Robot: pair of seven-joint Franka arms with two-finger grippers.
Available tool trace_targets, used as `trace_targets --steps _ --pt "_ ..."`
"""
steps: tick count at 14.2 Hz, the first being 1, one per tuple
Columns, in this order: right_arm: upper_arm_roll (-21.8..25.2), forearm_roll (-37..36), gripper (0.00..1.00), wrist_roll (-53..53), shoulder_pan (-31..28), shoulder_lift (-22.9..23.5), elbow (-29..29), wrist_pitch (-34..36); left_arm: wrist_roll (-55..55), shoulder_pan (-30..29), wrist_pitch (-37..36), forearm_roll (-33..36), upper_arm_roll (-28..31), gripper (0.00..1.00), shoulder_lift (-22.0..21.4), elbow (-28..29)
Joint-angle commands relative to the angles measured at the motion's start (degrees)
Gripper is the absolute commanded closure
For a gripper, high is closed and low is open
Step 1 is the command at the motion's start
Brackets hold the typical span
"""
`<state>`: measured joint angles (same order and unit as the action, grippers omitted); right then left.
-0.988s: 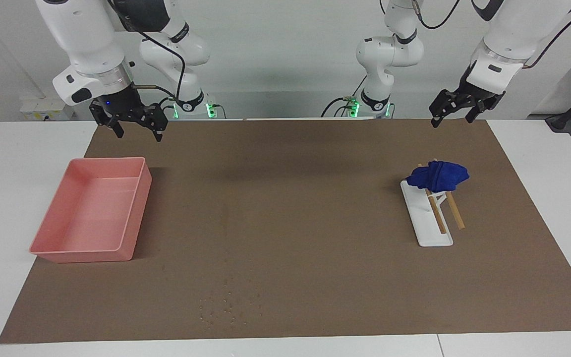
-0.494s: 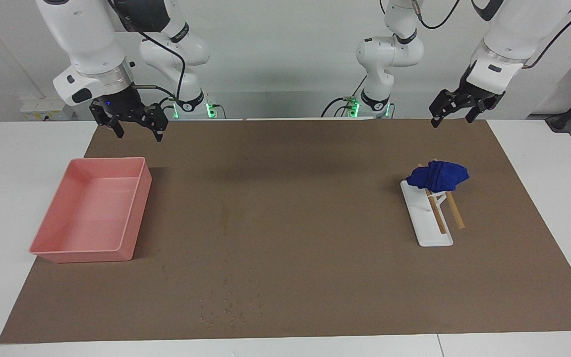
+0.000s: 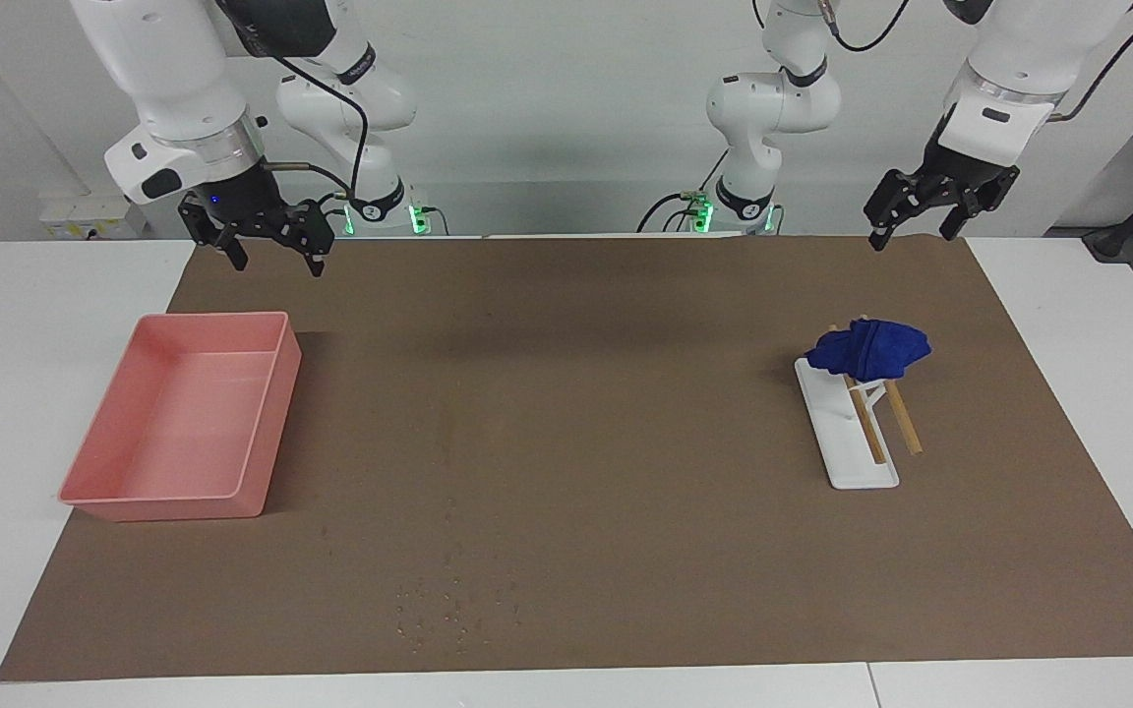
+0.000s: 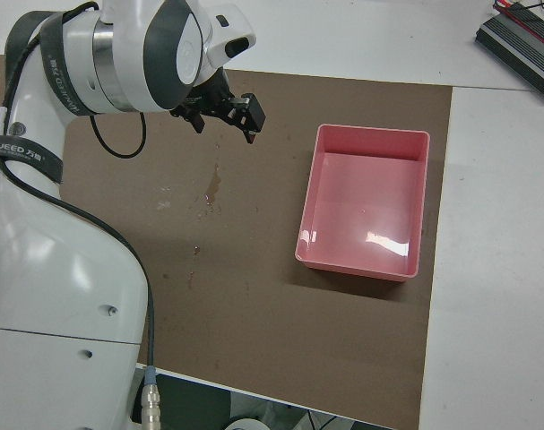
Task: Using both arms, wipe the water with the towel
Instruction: 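Grasp the blue cloth on the white tray with the left gripper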
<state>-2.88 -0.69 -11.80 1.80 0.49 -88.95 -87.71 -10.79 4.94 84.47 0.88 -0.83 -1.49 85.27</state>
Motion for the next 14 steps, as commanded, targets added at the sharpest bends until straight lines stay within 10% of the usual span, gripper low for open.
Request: trace_targets --steps 1,14 --pt "-0.02 0.35 0.00 1.26 -0.22 -1.55 -2.20 -2.11 0.77 -0.98 6.11 0.79 0.66 0.00 -7.46 13.74" --pt "-0.11 0.16 0.00 0.73 0.05 -1.63 -2.46 -2.11 -16.86 -10.91 26.79 0.61 0.66 0.00 -7.91 32.24"
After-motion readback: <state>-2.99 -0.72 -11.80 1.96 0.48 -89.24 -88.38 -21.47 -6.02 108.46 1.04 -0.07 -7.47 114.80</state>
